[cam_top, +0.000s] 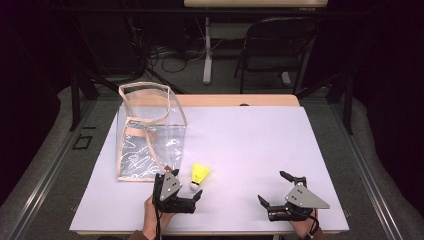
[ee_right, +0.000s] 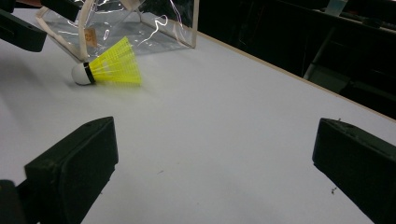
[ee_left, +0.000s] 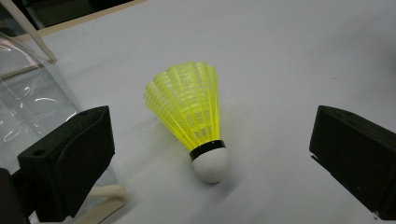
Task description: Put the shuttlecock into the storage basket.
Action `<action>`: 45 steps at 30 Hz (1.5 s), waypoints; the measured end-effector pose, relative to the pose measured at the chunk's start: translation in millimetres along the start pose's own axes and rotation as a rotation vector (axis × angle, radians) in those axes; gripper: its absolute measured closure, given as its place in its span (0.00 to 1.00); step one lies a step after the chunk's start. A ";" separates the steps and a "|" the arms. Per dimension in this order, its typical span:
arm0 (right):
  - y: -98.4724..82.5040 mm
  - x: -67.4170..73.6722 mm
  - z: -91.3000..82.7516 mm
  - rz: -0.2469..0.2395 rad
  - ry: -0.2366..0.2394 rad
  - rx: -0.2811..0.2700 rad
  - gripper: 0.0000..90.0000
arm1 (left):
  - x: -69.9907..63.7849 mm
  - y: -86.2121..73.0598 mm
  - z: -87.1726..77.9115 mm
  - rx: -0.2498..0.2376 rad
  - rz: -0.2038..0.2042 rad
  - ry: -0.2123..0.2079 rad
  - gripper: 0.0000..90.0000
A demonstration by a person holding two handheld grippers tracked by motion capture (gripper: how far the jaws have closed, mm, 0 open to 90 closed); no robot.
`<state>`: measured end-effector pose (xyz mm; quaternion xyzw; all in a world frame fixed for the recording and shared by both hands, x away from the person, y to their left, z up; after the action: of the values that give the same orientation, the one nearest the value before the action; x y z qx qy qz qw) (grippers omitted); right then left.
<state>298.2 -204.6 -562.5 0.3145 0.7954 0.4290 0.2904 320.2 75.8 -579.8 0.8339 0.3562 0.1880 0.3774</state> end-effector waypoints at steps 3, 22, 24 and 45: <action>0.0 -0.1 0.1 -0.001 0.000 -0.001 0.00 | 0.4 0.6 1.2 0.003 -0.004 0.001 0.00; -0.1 -0.2 0.1 0.000 0.002 -0.002 0.00 | -1.4 1.1 17.9 0.079 -0.036 0.012 0.00; -0.1 -0.2 0.1 0.000 0.002 -0.001 0.00 | -1.0 0.9 18.9 0.087 -0.037 0.014 0.00; -0.3 0.5 0.5 -0.005 0.006 0.003 0.00 | -1.8 0.3 30.5 0.133 -0.057 0.013 0.00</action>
<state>298.1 -204.1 -563.1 0.3117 0.7977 0.4281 0.2886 336.9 59.2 -599.3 0.8454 0.3938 0.1584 0.3241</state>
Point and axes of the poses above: each handheld gripper's, and its own axes: z roughly forward along the jaws, y roughly out of its top, x roughly to its left, the point moved 8 cm from there along z, roughly forward along the jaws, and after that the axes turned 12 degrees about x, right-handed, at the moved point
